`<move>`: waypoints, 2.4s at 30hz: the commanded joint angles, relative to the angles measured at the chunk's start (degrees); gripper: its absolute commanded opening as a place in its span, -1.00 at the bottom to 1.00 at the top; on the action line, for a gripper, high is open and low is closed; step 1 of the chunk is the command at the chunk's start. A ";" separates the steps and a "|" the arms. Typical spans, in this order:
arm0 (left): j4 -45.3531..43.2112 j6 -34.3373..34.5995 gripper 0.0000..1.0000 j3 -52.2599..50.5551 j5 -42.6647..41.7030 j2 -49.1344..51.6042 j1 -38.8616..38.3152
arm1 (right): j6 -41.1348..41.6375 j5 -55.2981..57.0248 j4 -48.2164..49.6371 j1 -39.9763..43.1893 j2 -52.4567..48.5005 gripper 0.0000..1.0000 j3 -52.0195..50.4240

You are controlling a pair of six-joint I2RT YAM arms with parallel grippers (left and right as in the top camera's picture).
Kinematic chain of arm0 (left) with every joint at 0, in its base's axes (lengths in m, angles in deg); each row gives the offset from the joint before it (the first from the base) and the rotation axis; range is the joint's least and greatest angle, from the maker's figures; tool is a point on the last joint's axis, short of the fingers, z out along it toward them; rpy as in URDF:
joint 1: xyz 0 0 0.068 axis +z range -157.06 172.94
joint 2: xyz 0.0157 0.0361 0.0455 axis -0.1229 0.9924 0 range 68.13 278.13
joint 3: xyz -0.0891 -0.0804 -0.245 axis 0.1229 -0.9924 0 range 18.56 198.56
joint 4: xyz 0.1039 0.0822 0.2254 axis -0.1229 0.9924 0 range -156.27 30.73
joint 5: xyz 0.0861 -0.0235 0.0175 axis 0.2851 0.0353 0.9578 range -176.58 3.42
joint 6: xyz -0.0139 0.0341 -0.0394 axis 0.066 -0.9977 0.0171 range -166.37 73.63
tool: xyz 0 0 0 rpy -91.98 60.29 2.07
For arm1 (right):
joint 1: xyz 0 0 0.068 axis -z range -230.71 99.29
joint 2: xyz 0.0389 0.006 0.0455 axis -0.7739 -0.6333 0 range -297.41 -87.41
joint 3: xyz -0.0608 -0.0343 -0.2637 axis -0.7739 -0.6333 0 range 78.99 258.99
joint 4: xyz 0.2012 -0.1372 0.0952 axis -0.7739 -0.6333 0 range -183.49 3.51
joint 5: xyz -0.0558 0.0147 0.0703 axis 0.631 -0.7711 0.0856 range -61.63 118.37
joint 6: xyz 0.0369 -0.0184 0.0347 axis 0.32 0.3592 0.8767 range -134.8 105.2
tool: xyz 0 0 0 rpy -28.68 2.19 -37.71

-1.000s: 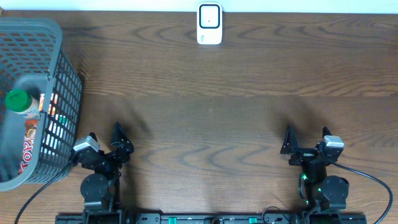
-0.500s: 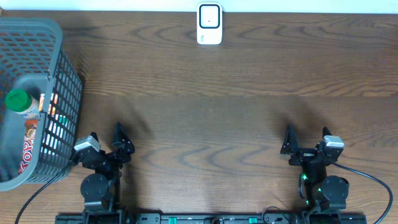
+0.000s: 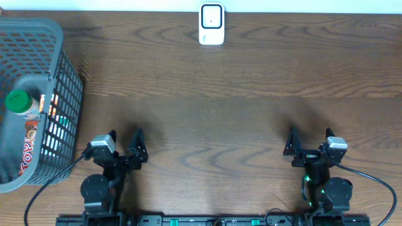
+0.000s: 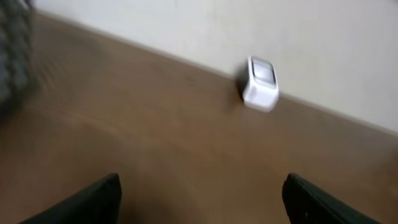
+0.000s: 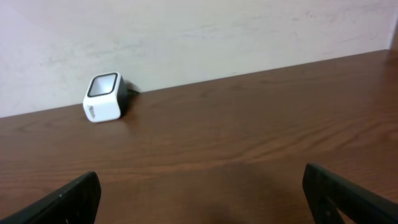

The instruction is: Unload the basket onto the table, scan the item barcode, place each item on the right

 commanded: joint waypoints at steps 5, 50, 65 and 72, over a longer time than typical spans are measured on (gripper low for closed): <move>8.68 -6.69 0.67 20.85 -7.85 11.21 0.13 | -0.59 -0.07 -0.24 -0.79 0.37 0.99 -0.07; 46.21 -0.63 0.68 105.22 22.12 105.28 38.86 | -0.59 -0.07 -0.24 -0.79 0.37 0.99 -0.07; 44.87 7.08 0.68 105.00 24.02 120.58 35.65 | -0.59 -0.07 -0.24 -0.79 0.37 0.98 -0.07; 44.74 7.93 0.68 104.94 24.04 123.97 35.65 | -0.59 -0.07 -0.24 -0.79 0.37 0.99 -0.07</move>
